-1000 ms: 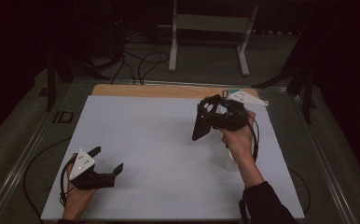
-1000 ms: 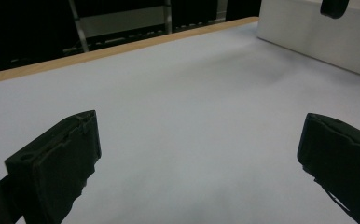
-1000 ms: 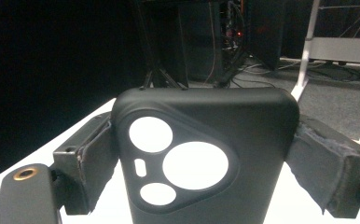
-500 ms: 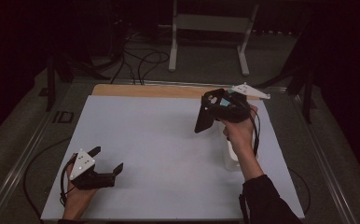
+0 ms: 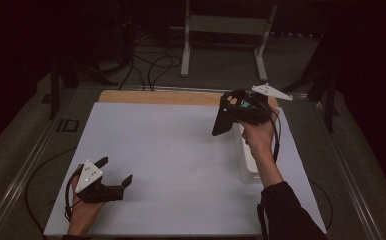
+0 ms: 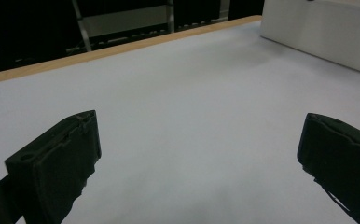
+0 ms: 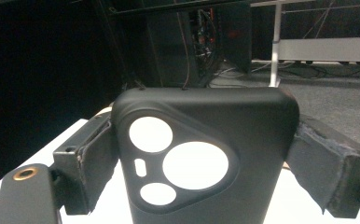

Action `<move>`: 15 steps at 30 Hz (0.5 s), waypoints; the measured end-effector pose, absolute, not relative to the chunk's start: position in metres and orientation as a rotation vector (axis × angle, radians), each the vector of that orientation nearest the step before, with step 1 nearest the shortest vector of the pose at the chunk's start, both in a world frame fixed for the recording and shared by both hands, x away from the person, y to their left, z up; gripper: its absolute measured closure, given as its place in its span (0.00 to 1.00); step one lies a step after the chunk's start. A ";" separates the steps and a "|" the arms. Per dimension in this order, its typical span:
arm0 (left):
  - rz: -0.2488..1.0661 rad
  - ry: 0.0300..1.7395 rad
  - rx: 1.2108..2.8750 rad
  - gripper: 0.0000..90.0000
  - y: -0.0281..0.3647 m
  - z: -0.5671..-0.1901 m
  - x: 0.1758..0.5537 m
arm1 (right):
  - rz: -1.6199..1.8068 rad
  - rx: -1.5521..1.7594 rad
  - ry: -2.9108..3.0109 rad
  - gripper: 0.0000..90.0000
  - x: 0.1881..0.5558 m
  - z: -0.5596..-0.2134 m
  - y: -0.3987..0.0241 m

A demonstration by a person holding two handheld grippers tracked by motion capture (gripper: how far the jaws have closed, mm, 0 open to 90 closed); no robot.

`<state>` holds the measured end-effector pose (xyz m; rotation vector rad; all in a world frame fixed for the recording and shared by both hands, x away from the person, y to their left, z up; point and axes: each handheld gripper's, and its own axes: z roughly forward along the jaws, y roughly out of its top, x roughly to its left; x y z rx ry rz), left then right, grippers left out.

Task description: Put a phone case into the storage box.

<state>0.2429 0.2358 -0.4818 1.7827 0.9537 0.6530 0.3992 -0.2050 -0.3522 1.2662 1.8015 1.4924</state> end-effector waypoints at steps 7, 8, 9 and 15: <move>0.653 0.954 1.782 0.00 0.236 -0.482 0.243 | 1.481 1.276 1.778 0.16 0.405 -0.350 -0.209; 0.653 0.954 1.783 0.00 0.236 -0.482 0.243 | 1.477 1.278 1.773 0.16 0.406 -0.349 -0.210; 0.653 0.954 1.783 0.00 0.236 -0.482 0.243 | 1.471 1.285 1.762 0.16 0.409 -0.348 -0.212; 0.652 0.955 1.782 0.00 0.236 -0.482 0.243 | 1.452 1.298 1.746 0.16 0.413 -0.347 -0.216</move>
